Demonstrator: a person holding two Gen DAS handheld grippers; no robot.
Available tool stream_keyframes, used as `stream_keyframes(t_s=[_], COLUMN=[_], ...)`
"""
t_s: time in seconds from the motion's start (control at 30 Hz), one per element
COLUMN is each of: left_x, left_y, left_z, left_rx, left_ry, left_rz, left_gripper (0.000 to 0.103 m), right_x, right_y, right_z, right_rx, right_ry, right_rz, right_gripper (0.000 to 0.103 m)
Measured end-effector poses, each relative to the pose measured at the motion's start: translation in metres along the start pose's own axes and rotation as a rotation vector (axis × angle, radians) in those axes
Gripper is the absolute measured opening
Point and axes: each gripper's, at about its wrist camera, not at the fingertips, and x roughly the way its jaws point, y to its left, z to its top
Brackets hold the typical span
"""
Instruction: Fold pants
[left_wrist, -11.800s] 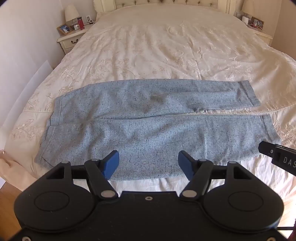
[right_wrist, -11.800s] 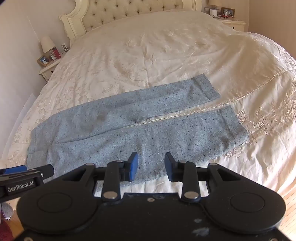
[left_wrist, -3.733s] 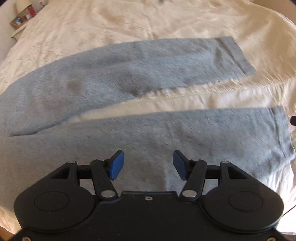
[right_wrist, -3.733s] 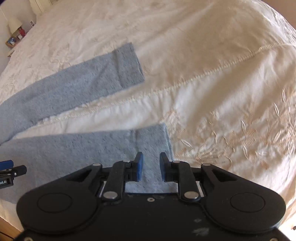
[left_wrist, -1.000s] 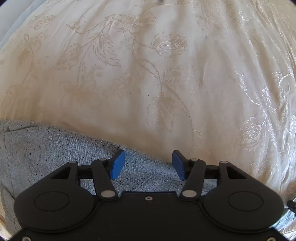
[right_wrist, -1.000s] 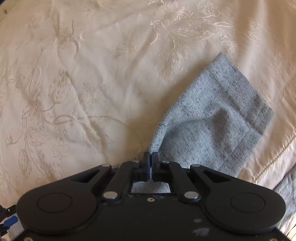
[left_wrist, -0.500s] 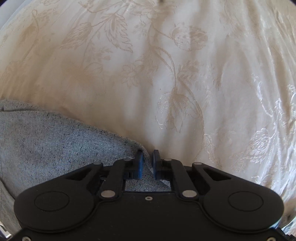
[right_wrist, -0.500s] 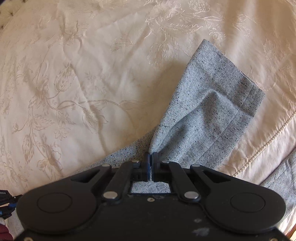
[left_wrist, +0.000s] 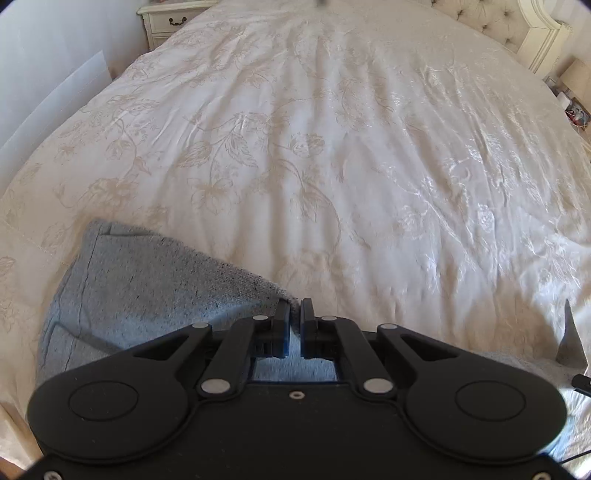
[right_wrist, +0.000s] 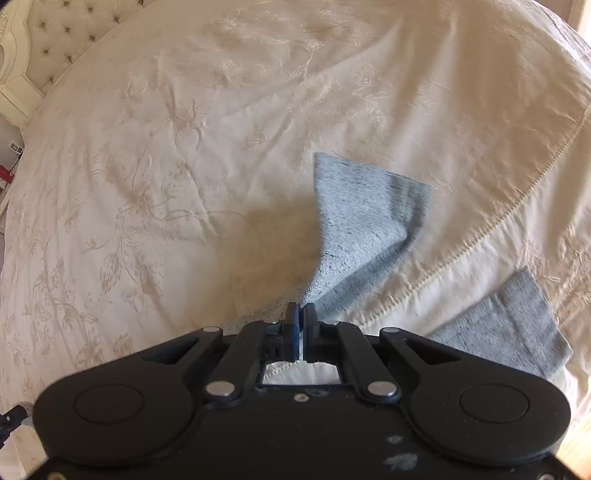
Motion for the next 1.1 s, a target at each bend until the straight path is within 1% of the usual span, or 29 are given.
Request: stream_keyframes(t_s=[0.1, 0.17, 0.23, 0.33, 0.4, 0.47, 0.53, 0.6, 0.63, 0.7, 0.73, 0.8, 0.83, 0.9, 1.0, 1.1], left_x=[-0.013, -0.017, -0.013, 0.007, 0.025, 0.045, 0.06, 0.068, 0.072, 0.077, 0.079, 0.082, 0.082, 0.084, 0.086, 0.09], left_y=[0.002, 0.004, 0.007, 0.01, 0.009, 0.011, 0.011, 0.013, 0.014, 0.015, 0.014, 0.008, 0.005, -0.001, -0.01, -0.009], left_z=[-0.037, -0.061, -0.081, -0.115, -0.135, -0.145, -0.147, -0.146, -0.146, -0.146, -0.146, -0.149, -0.15, -0.154, -0.157, -0.155], left_rx=[0.038, 0.076, 0.097, 0.102, 0.133, 0.123, 0.119, 0.087, 0.073, 0.04, 0.038, 0.054, 0.064, 0.075, 0.078, 0.036], left_ry=[0.002, 0.021, 0.082, 0.187, 0.252, 0.298, 0.327, 0.325, 0.333, 0.332, 0.331, 0.321, 0.312, 0.299, 0.288, 0.3], left_rz=[0.007, 0.012, 0.014, 0.01, 0.03, 0.044, 0.067, 0.078, 0.08, 0.089, 0.097, 0.116, 0.127, 0.145, 0.153, 0.15], left_gripper=[0.005, 0.005, 0.005, 0.005, 0.005, 0.005, 0.005, 0.005, 0.005, 0.006, 0.006, 0.006, 0.006, 0.006, 0.006, 0.006], right_x=[-0.009, -0.008, -0.001, 0.014, 0.023, 0.028, 0.022, 0.01, 0.005, 0.005, 0.008, 0.019, 0.026, 0.047, 0.071, 0.094], right_y=[-0.015, -0.026, -0.035, -0.043, -0.046, -0.045, -0.042, -0.035, -0.028, -0.013, -0.005, 0.009, 0.016, 0.03, 0.043, 0.054], right_z=[-0.033, -0.054, -0.074, -0.097, -0.105, -0.109, -0.109, -0.104, -0.099, -0.09, -0.086, -0.077, -0.073, -0.063, -0.054, -0.051], right_rx=[-0.004, 0.008, 0.017, 0.004, -0.003, -0.032, -0.054, -0.117, -0.18, -0.292, -0.347, -0.442, -0.49, -0.565, -0.616, -0.648], right_ry=[0.025, 0.05, 0.07, 0.087, 0.09, 0.101, 0.083, 0.019, -0.021, -0.092, -0.124, -0.162, -0.166, -0.146, -0.108, -0.079], right_rz=[-0.036, -0.06, -0.087, -0.122, -0.134, -0.153, -0.151, -0.143, -0.149, -0.178, -0.189, -0.187, -0.183, -0.181, -0.171, -0.194], right_gripper=[0.002, 0.002, 0.002, 0.002, 0.002, 0.004, 0.009, 0.011, 0.018, 0.028, 0.028, 0.029, 0.03, 0.03, 0.03, 0.03])
